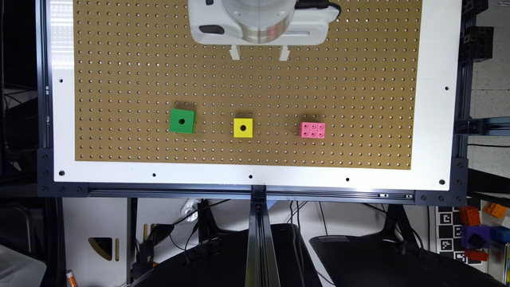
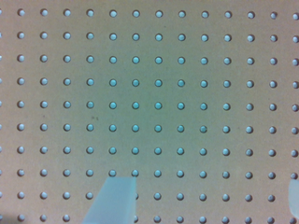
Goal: Pick up green block.
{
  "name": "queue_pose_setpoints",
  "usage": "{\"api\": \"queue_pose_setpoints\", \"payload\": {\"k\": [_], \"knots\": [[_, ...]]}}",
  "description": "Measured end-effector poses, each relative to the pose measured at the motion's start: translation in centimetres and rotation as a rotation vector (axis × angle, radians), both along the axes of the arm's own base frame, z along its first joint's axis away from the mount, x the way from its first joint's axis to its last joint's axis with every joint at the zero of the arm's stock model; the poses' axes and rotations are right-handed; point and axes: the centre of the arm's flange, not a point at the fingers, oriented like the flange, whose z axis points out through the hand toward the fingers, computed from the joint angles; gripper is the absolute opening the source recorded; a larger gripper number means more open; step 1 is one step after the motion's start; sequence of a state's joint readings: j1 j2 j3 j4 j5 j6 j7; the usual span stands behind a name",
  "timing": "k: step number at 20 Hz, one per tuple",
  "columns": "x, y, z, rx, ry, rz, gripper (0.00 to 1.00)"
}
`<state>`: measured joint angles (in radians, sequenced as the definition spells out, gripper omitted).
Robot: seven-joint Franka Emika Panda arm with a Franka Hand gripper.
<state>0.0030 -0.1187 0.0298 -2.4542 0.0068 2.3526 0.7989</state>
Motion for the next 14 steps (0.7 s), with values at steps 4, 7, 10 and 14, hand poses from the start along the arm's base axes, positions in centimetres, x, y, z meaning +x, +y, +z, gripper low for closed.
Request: {"api": "queue_pose_setpoints", "payload": {"k": [4,7,10,14], "knots": [[0.0,-0.9,0.0,-0.002,0.0,-0.01,1.0],[0.1,-3.2,0.2,-0.003,-0.004,-0.019,1.0],[0.7,-5.1,0.6,-0.005,-0.015,-0.027,1.0],[2.7,-6.9,0.6,-0.006,-0.023,-0.032,1.0]]}}
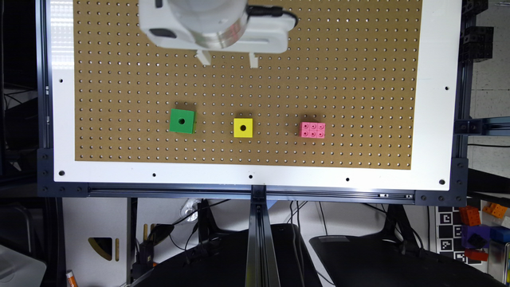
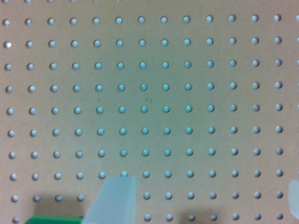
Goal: Pick up green block.
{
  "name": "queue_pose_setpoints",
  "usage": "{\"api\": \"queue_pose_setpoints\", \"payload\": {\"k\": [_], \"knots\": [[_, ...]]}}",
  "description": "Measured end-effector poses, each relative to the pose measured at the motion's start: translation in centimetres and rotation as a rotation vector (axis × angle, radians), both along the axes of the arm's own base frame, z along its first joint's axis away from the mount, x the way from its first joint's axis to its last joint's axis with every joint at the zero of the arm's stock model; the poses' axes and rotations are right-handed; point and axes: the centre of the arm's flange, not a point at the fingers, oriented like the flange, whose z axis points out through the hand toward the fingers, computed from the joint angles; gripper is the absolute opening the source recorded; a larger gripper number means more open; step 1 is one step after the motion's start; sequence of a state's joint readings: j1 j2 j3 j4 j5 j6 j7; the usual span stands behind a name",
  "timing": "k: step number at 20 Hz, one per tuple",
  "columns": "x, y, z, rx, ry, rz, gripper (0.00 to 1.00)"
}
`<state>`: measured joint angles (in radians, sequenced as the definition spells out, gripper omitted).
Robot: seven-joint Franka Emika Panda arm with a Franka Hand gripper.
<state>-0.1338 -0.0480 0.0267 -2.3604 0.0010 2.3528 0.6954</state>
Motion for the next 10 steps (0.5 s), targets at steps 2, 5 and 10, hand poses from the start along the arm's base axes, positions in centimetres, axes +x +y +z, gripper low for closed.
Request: {"api": "queue_pose_setpoints", "payload": {"k": [2,5,10], "knots": [[1.3,-1.0,-0.3,-0.001,0.0,-0.002,1.0],[3.0,-2.8,-0.8,-0.002,-0.001,-0.003,1.0],[5.1,-4.6,-1.1,-0.003,-0.01,-0.004,1.0]]}}
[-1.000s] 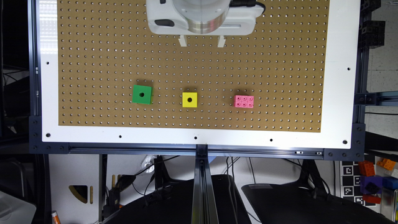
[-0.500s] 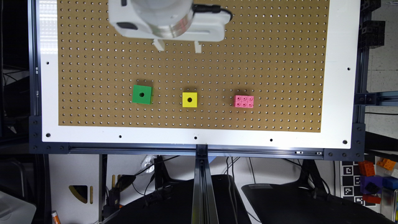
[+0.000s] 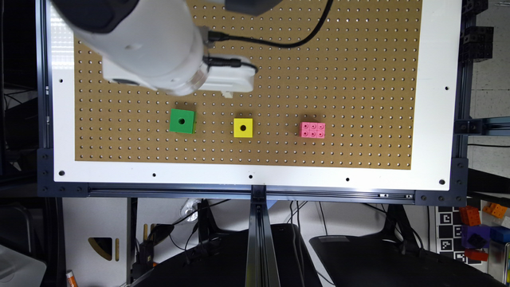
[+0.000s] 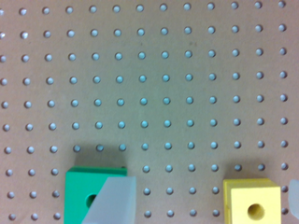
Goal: Pick up green block.
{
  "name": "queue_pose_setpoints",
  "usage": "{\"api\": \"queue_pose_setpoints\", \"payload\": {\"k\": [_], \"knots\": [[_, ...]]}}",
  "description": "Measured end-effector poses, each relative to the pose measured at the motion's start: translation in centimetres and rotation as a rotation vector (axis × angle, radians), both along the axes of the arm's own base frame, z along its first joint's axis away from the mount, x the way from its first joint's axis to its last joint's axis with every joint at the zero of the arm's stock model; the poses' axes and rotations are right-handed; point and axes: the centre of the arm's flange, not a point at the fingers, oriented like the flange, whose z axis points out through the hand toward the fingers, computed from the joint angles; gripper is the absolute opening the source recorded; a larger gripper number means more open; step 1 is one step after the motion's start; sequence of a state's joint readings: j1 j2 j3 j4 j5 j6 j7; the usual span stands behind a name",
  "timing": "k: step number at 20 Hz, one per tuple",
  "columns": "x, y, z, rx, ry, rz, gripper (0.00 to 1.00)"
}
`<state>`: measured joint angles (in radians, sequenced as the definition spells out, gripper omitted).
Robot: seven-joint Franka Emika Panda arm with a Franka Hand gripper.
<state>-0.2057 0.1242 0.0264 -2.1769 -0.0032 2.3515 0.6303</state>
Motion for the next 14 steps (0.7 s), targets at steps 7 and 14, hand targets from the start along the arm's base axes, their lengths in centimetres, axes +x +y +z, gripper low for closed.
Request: {"api": "queue_pose_setpoints", "payload": {"k": [7,14], "knots": [[0.2,-3.1,0.2,-0.01,-0.008,-0.002,1.0],[0.2,-6.2,0.1,-0.014,-0.012,0.0,1.0]]}}
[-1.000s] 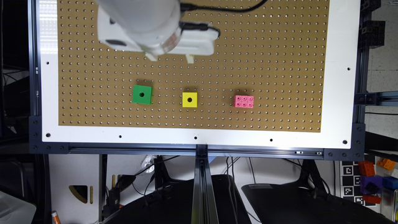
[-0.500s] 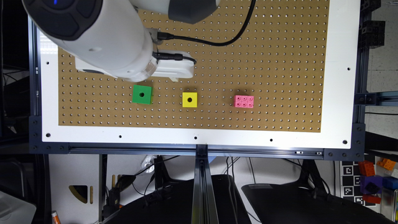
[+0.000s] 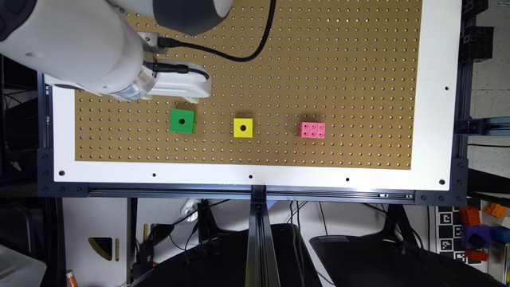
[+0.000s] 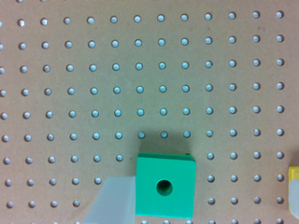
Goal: Pick up green block.
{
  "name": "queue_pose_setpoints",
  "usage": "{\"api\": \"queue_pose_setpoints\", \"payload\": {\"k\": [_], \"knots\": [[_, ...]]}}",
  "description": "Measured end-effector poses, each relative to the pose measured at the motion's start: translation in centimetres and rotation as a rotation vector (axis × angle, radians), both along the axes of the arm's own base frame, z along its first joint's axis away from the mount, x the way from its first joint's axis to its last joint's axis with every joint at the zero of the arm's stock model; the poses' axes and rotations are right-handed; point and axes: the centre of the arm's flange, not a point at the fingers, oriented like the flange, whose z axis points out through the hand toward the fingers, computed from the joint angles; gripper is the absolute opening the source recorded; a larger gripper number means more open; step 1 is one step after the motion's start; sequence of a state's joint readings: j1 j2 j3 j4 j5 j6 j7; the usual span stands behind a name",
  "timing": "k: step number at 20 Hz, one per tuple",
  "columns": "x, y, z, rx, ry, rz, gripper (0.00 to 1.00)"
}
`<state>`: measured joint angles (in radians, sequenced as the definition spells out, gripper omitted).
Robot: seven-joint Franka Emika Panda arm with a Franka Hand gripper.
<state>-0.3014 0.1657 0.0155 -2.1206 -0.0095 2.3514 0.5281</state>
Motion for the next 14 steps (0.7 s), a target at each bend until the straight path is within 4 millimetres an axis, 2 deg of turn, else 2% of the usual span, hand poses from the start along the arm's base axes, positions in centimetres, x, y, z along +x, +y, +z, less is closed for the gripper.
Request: {"api": "queue_pose_setpoints", "payload": {"k": [14], "knots": [[0.94,-0.93,-0.01,-0.003,-0.009,-0.006,1.0]]}}
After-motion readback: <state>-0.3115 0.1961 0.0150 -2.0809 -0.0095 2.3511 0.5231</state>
